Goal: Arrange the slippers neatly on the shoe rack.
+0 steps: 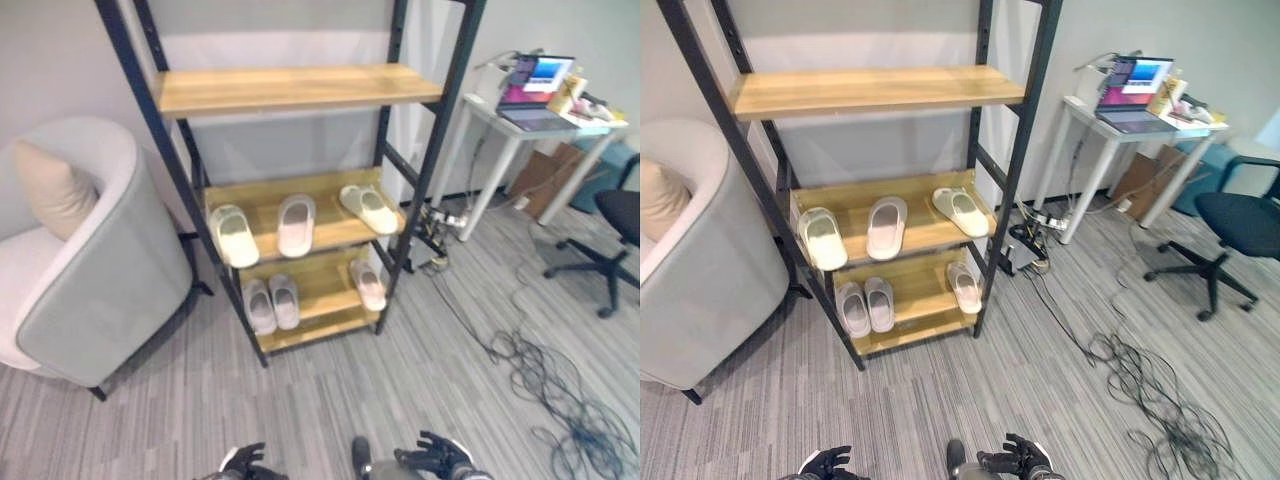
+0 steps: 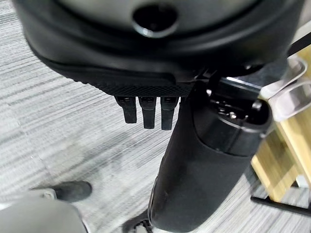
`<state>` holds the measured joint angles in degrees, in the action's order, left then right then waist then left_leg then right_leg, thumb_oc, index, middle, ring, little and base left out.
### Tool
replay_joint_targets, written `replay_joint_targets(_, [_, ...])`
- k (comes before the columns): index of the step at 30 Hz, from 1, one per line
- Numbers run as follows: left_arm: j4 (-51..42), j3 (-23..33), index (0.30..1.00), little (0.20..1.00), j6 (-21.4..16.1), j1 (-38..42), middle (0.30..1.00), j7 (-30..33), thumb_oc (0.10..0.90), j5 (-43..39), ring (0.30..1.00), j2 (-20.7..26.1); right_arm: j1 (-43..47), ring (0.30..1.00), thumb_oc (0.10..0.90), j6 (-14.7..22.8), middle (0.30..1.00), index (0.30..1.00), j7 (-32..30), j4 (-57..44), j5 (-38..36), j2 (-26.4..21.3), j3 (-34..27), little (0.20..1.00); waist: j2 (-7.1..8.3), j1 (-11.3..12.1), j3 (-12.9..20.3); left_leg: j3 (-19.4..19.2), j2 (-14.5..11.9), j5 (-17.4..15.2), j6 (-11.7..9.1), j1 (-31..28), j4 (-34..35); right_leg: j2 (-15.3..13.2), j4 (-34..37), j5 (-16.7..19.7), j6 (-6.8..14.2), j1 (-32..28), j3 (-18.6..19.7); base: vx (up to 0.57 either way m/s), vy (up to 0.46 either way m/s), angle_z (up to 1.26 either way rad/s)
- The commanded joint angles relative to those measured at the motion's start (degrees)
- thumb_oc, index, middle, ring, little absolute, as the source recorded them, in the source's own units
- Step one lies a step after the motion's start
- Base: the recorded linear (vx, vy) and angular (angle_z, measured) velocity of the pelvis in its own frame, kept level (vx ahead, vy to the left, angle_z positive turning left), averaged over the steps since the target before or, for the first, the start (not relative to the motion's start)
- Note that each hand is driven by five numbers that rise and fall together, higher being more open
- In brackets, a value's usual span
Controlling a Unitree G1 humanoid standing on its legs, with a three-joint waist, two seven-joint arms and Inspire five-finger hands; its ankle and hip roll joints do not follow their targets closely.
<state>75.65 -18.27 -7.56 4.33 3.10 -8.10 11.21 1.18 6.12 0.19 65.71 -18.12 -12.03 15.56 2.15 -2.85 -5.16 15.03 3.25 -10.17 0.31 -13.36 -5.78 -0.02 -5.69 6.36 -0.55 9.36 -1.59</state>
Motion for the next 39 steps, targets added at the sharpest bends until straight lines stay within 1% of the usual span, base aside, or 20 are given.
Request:
replay_joint_targets(1, [-1.54,-0.74,0.900,0.900,-1.38,1.56,0.900,0.30,0.800,1.76,0.900,-1.11,0.30,0.900,0.800,2.51,0.900,0.900,-0.81,-1.73,-0.31,-2.82,1.11,0.900,0.77,-1.21,-1.30,-1.25,-3.12,7.65,-4.59,6.16,-6.92,-0.49,3.63,-4.19,3.45,-4.24,2.47,0.11,-0.055,0.30])
replay_joint_targets(3, [-2.56,-1.14,0.900,0.900,-1.28,2.39,0.900,0.45,0.800,1.08,0.900,-0.97,0.48,0.900,0.800,2.76,0.900,0.900,-1.35,-2.48,-1.00,-3.42,1.36,0.900,1.33,-0.83,-2.60,-3.63,-4.40,8.97,-4.59,10.50,-14.79,-0.43,5.23,-5.37,2.23,-7.12,2.51,0.15,-0.121,0.27])
replay_joint_targets(5, [-2.99,-1.15,0.900,0.900,-1.22,2.90,0.900,0.69,0.800,0.82,0.900,-0.84,0.85,0.900,0.800,2.54,0.900,0.900,-1.68,-2.20,-1.00,-3.61,1.52,0.900,2.01,-0.77,-3.19,-7.50,-5.76,8.64,-4.21,13.16,-16.36,-0.96,6.86,-6.17,1.74,-9.50,1.70,0.17,-0.118,0.41])
replay_joint_targets(6, [-3.07,-1.33,0.900,0.900,-1.21,3.13,0.900,0.60,0.800,0.75,0.900,-0.93,0.95,0.900,0.800,2.38,0.900,0.900,-1.67,-1.94,-0.93,-3.78,1.57,0.900,2.27,-0.49,-3.36,-9.35,-5.89,7.30,-3.76,14.35,-15.75,-1.31,7.39,-6.56,1.72,-10.39,1.35,0.25,-0.080,0.45])
replay_joint_targets(7, [-3.02,-1.42,0.900,0.900,-1.27,3.34,0.900,0.47,0.800,0.80,0.900,-0.91,1.19,0.900,0.800,2.43,0.900,0.900,-1.60,-1.70,-1.10,-4.04,1.44,0.900,2.78,0.12,-3.48,-11.96,-4.27,4.69,-2.91,17.16,-12.12,-1.83,8.31,-7.48,2.03,-11.88,0.59,0.19,-0.044,0.35])
replay_joint_targets(8, [-3.02,-1.44,0.900,0.900,-1.27,3.32,0.900,0.47,0.800,0.80,0.900,-0.91,1.18,0.900,0.800,2.44,0.900,0.900,-1.60,-1.68,-1.11,-4.04,1.44,0.900,2.77,0.15,-3.55,-12.00,-4.24,4.50,-2.85,17.04,-12.22,-1.86,8.37,-7.57,2.08,-12.06,0.61,0.23,-0.018,0.21])
replay_joint_targets(9, [-3.07,-1.59,0.900,0.900,-1.35,3.30,0.900,0.37,0.800,0.80,0.900,-0.91,1.19,0.900,0.800,2.51,0.900,0.900,-1.57,-1.94,-1.00,-4.13,1.44,0.900,2.59,0.51,-3.70,-14.15,-3.40,4.73,-2.43,19.10,-8.95,-1.72,8.57,-8.50,2.16,-12.90,0.15,0.14,0.017,0.24])
replay_joint_targets(10, [-3.17,-1.59,0.900,0.900,-1.31,3.20,0.900,0.27,0.800,0.93,0.900,-0.93,1.25,0.900,0.800,2.46,0.900,0.900,-1.57,-2.14,-0.97,-4.14,1.36,0.900,2.26,0.88,-3.87,-15.56,-3.12,5.54,-2.30,20.46,-6.84,-1.40,8.63,-9.11,2.15,-13.45,0.01,0.22,0.030,0.36])
replay_joint_targets(12, [-3.03,-1.30,0.900,0.900,-1.18,2.82,0.900,0.19,0.800,1.56,0.900,-0.75,0.85,0.900,0.800,2.56,0.900,0.900,-1.70,-2.77,-0.73,-4.02,1.42,0.900,1.08,1.67,-4.14,-18.65,-2.49,10.28,-1.78,23.29,-1.42,0.29,9.08,-10.83,1.92,-15.43,0.28,0.26,0.035,0.29])
replay_joint_targets(15, [-2.98,-0.88,0.900,0.900,-1.24,2.39,0.900,0.04,0.800,1.15,0.900,-0.75,1.02,0.900,0.800,2.50,0.900,0.900,-1.84,-2.86,-0.76,-3.59,1.38,0.900,0.77,3.19,-4.55,-20.83,-2.08,13.44,-2.20,26.95,-0.55,0.90,8.80,-13.24,1.83,-18.51,2.02,0.29,0.065,0.10])
replay_joint_targets(17, [-2.86,-0.55,0.900,0.900,-1.19,2.02,0.900,-0.07,0.800,1.05,0.900,-0.71,0.75,0.900,0.800,2.39,0.900,0.900,-1.72,-3.35,-0.46,-3.44,1.42,0.900,0.70,3.38,-4.24,-21.09,-2.06,12.71,-1.54,25.68,0.19,0.75,8.23,-13.95,1.99,-18.81,2.34,0.27,0.097,-0.22])
replay_joint_targets(20, [-1.88,0.20,0.900,0.900,-0.88,1.08,0.900,-0.48,0.800,1.17,0.900,-0.48,0.60,0.900,0.800,2.22,0.900,0.900,-0.50,-2.61,0.57,-2.44,1.07,0.900,1.70,4.35,-2.44,-20.00,-0.63,10.55,1.29,22.50,0.20,-2.65,-1.32,-15.10,5.02,-18.02,2.30,0.34,0.143,-0.39])
replay_joint_targets(22, [-2.23,0.27,0.900,0.900,-0.75,1.41,0.900,-0.49,0.800,1.06,0.900,-0.07,1.31,0.900,0.800,2.22,0.900,0.900,-0.27,-3.28,0.60,-2.16,1.31,0.900,1.65,4.21,-2.88,-20.40,-0.74,9.30,2.56,20.14,0.45,-4.23,-9.90,-11.54,7.23,-13.91,1.97,0.18,0.103,-0.34])
replay_joint_targets(24, [-2.80,-0.14,0.900,0.900,-0.72,1.92,0.900,-0.41,0.800,1.31,0.900,0.49,1.79,0.900,0.800,2.49,0.900,0.900,-0.34,-4.74,0.48,-1.87,1.45,0.900,1.17,3.37,-3.57,-19.40,-1.15,8.13,3.29,17.63,0.96,-4.57,-16.51,-8.32,8.39,-9.51,1.76,0.12,0.060,-0.14])
replay_joint_targets(25, [-2.80,-0.14,0.900,0.900,-0.72,1.92,0.900,-0.41,0.800,1.31,0.900,0.49,1.79,0.900,0.800,2.48,0.900,0.900,-0.34,-4.74,0.48,-1.86,1.45,0.900,1.18,3.36,-3.57,-19.40,-1.14,8.12,3.29,17.64,0.96,-4.58,-16.53,-8.34,8.39,-9.50,1.76,0.20,0.038,0.08])
replay_joint_targets(26, [-3.50,-0.50,0.900,0.900,-0.78,2.16,0.900,-0.40,0.800,1.36,0.900,0.65,1.71,0.900,0.800,2.61,0.900,0.900,-0.30,-5.78,0.23,-1.74,1.59,0.900,0.51,2.56,-3.56,-17.87,-1.39,7.19,3.44,15.61,1.54,-4.29,-17.20,-8.36,7.61,-6.71,1.39,0.24,0.009,0.23])
replay_joint_targets(29, [-3.81,-0.66,0.900,0.900,-1.05,2.54,0.900,-0.44,0.800,1.43,0.900,0.73,1.63,0.900,0.800,2.75,0.900,0.900,-0.33,-6.86,0.04,-1.87,1.75,0.900,0.59,1.29,-3.52,-15.74,-1.05,6.09,2.96,13.01,2.71,-4.07,-10.29,-9.91,6.61,-5.34,0.95,0.24,-0.061,0.45])
replay_joint_targets(32, [-3.39,-0.82,0.900,0.900,-1.19,3.33,0.900,0.01,0.800,1.24,0.900,0.47,2.49,0.900,0.800,2.68,0.900,0.900,-0.46,-7.32,0.13,-2.13,2.42,0.900,1.23,0.20,-3.99,-13.70,-0.49,5.06,2.29,11.27,2.97,-3.98,-1.83,-7.14,6.99,-3.36,3.00,0.15,-0.112,0.33])
replay_joint_targets(35, [-2.68,-0.64,0.900,0.900,-1.27,2.73,0.900,-0.01,0.800,1.98,0.900,0.31,1.69,0.900,0.800,2.95,0.900,0.900,-0.30,-9.78,0.82,-2.63,3.08,0.900,1.96,0.63,-3.22,-13.18,-0.34,4.11,1.84,10.65,2.43,-4.17,2.34,-6.83,6.41,-6.40,3.91,0.08,-0.103,0.31])
replay_joint_targets(39, [-2.06,-0.04,0.900,0.900,-1.17,1.26,0.900,-0.09,0.800,2.12,0.900,-0.08,0.51,0.900,0.800,3.09,0.900,0.900,-0.11,-12.14,2.00,-3.32,4.20,0.900,1.98,1.17,-1.34,-12.48,-1.87,5.59,0.46,9.47,5.29,-2.97,6.22,-6.82,5.28,-10.11,3.35,0.07,-0.148,0.24])
